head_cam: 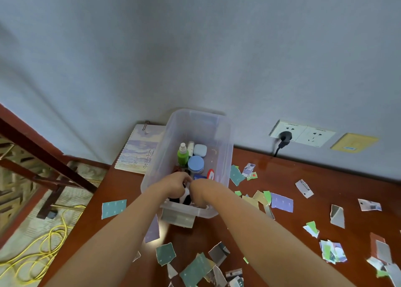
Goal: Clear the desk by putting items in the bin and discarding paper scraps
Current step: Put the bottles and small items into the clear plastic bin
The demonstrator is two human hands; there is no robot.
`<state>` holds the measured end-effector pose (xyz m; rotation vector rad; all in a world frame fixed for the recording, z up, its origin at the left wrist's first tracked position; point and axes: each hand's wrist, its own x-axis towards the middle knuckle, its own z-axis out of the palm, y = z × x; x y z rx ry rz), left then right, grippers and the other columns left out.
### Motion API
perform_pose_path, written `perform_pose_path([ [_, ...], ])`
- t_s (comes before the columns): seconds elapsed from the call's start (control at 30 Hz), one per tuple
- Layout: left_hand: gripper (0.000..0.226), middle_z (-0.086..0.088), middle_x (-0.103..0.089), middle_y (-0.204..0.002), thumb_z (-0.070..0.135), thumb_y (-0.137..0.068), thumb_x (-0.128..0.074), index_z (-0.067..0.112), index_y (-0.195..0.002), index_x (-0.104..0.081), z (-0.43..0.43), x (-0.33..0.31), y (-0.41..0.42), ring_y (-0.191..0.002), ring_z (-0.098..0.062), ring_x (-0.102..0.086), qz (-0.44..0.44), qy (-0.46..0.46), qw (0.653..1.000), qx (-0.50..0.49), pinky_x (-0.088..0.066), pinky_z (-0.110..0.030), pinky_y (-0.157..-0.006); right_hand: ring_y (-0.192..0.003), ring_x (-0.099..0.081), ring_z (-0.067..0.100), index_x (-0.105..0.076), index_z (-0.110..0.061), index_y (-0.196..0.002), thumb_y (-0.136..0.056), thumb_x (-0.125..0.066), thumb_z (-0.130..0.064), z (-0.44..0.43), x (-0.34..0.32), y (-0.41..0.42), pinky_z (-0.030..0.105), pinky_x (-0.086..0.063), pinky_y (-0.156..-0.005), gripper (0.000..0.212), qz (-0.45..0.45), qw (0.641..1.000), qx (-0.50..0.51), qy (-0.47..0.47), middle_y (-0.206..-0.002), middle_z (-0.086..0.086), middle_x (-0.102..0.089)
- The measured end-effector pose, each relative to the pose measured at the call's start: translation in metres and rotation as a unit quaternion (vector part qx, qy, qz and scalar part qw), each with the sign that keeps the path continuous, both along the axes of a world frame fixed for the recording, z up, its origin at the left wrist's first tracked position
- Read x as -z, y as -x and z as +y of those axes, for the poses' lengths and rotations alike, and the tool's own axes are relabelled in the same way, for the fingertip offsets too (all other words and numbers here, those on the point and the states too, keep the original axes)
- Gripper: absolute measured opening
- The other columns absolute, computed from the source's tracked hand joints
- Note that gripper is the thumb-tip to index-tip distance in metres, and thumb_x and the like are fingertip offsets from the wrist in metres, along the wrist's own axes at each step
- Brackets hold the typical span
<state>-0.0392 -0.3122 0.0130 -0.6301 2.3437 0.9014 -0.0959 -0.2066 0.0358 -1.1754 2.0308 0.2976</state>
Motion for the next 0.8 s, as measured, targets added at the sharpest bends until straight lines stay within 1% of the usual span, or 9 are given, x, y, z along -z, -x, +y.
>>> perform_pose_path([
  [0.07,0.05,-0.008,-0.058,-0.13,-0.009,-0.084,-0.048,0.013,-0.128,-0.055,0.0,-0.003,0.001,-0.118,-0.022,-0.055,0.058,-0.013,0.997,-0.041,-0.046,-0.032,-0.097,-0.084,-0.052,0.025,-0.062,-0.002,-0.11,-0.09,-0.057,-0.005,-0.001,-0.004,0.002,0.037,-0.047,-0.079,0.021,0.008,0.999,0.017,0.039,-0.093,0.014,-0.058],
  [0.13,0.046,-0.011,-0.065,-0.116,-0.013,-0.082,-0.047,0.007,-0.122,-0.06,0.002,-0.008,0.001,-0.098,-0.02,-0.061,0.126,-0.05,0.983,-0.123,-0.052,-0.031,-0.084,-0.083,-0.052,0.025,-0.063,-0.007,-0.104,-0.091,-0.055,-0.006,0.0,-0.012,0.005,0.04,-0.046,-0.08,0.016,0.024,0.994,0.047,0.092,-0.094,0.01,-0.06],
  [0.23,0.042,-0.014,-0.066,-0.104,-0.015,-0.082,-0.045,0.001,-0.118,-0.059,0.012,-0.024,0.001,-0.079,-0.014,-0.06,0.221,-0.137,0.923,-0.285,-0.05,-0.018,-0.063,-0.09,-0.058,0.024,-0.065,-0.017,-0.109,-0.093,-0.05,-0.011,0.012,-0.032,0.009,0.034,-0.046,-0.076,0.023,0.047,0.964,0.125,0.228,-0.107,0.006,-0.063],
  [0.33,0.027,-0.011,-0.064,-0.101,-0.001,-0.09,-0.052,0.007,-0.115,-0.059,0.031,-0.046,0.005,-0.083,-0.016,-0.061,0.293,-0.212,0.842,-0.401,-0.052,-0.025,-0.072,-0.092,-0.06,0.017,-0.067,-0.028,-0.106,-0.092,-0.048,-0.019,0.043,-0.049,0.013,0.033,-0.05,-0.079,0.026,0.039,0.866,0.291,0.405,-0.103,-0.003,-0.067],
  [0.4,0.018,-0.01,-0.066,-0.101,0.008,-0.093,-0.053,0.014,-0.107,-0.061,0.05,-0.059,0.009,-0.089,-0.021,-0.064,0.316,-0.236,0.819,-0.416,-0.055,-0.034,-0.08,-0.09,-0.062,0.012,-0.067,-0.027,-0.102,-0.09,-0.053,-0.018,0.07,-0.051,0.015,0.031,-0.051,-0.081,0.021,0.02,0.794,0.371,0.48,-0.1,-0.006,-0.069],
  [0.47,0.014,-0.006,-0.067,-0.096,0.011,-0.093,-0.054,0.018,-0.101,-0.063,0.075,-0.071,0.014,-0.088,-0.022,-0.064,0.322,-0.252,0.82,-0.401,-0.057,-0.035,-0.076,-0.089,-0.063,0.01,-0.067,-0.025,-0.099,-0.088,-0.056,-0.013,0.1,-0.05,0.015,0.027,-0.051,-0.081,0.02,0.001,0.74,0.436,0.513,-0.098,-0.008,-0.069],
  [0.57,0.015,-0.005,-0.066,-0.088,0.007,-0.092,-0.052,0.019,-0.092,-0.062,0.122,-0.083,0.025,-0.072,-0.016,-0.061,0.3,-0.304,0.834,-0.35,-0.053,-0.029,-0.066,-0.088,-0.063,0.011,-0.067,-0.02,-0.099,-0.085,-0.057,-0.007,0.148,-0.042,0.016,0.028,-0.05,-0.082,0.022,0.004,0.681,0.51,0.525,-0.097,-0.006,-0.069],
  [0.7,0.014,-0.005,-0.064,-0.085,0.004,-0.092,-0.052,0.013,-0.097,-0.061,0.193,-0.085,0.04,-0.066,-0.013,-0.058,0.243,-0.322,0.873,-0.275,-0.048,-0.025,-0.06,-0.09,-0.061,0.013,-0.065,-0.016,-0.104,-0.087,-0.056,-0.006,0.223,-0.035,0.019,0.024,-0.046,-0.08,0.022,0.014,0.645,0.58,0.498,-0.096,-0.003,-0.067],
  [0.8,0.015,-0.007,-0.064,-0.089,0.005,-0.092,-0.051,0.016,-0.092,-0.062,0.247,-0.075,0.052,-0.066,-0.015,-0.057,0.21,-0.331,0.887,-0.245,-0.046,-0.026,-0.057,-0.09,-0.061,0.015,-0.063,-0.017,-0.106,-0.088,-0.054,-0.008,0.281,-0.035,0.02,0.027,-0.048,-0.081,0.022,0.028,0.613,0.627,0.481,-0.097,-0.001,-0.066],
])
